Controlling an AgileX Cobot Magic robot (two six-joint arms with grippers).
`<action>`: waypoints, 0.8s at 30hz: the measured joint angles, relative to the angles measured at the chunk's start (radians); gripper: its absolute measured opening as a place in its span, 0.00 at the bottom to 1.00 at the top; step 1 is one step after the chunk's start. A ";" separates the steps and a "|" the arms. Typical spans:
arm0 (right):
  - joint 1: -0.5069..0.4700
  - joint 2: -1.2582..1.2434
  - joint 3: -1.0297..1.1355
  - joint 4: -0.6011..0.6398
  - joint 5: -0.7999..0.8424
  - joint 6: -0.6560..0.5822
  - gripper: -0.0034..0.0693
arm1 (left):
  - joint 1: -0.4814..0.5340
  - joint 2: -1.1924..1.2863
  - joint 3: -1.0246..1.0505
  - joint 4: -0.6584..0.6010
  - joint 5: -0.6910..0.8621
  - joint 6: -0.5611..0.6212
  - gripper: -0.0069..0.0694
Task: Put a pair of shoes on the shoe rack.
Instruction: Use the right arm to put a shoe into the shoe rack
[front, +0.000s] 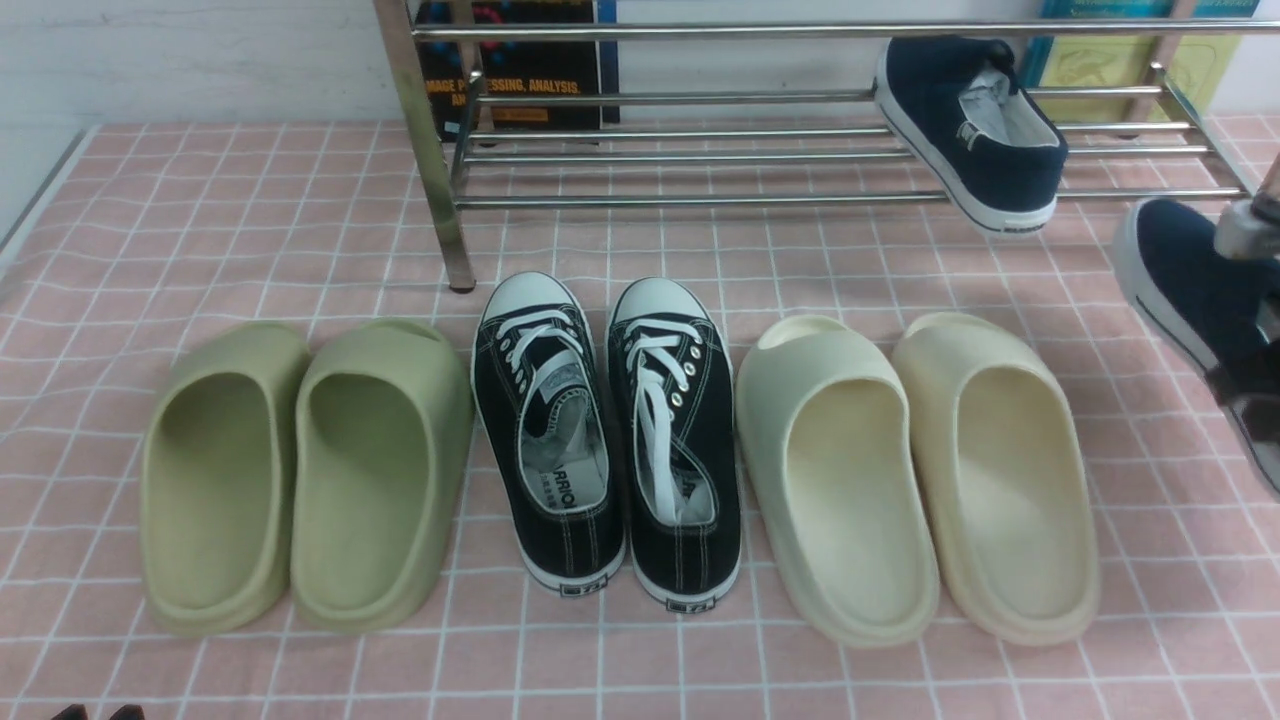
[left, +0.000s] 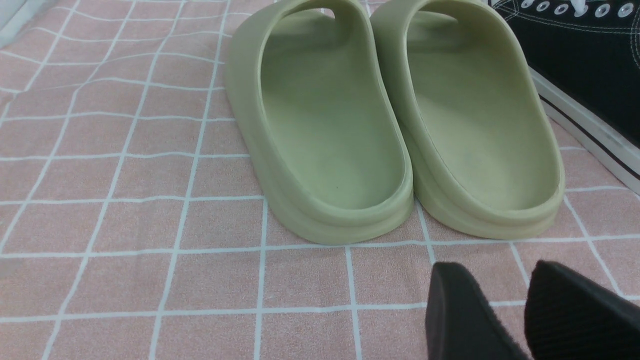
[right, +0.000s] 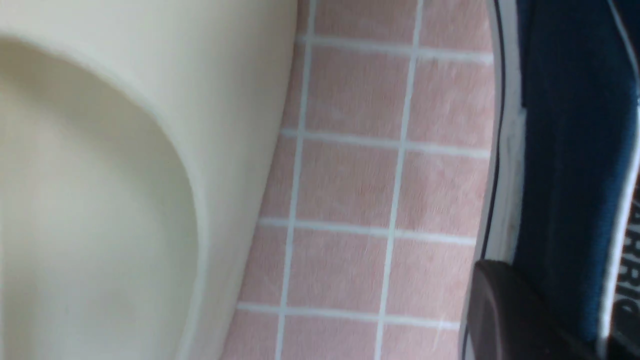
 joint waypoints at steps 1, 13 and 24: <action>0.000 0.018 -0.038 0.000 0.000 -0.001 0.07 | 0.000 0.000 0.000 0.000 0.000 0.000 0.40; 0.003 0.398 -0.595 0.007 0.024 -0.022 0.07 | 0.000 0.000 0.000 0.000 0.000 0.000 0.40; 0.065 0.728 -1.067 0.023 0.142 -0.041 0.07 | 0.000 0.000 0.000 0.000 0.000 0.000 0.40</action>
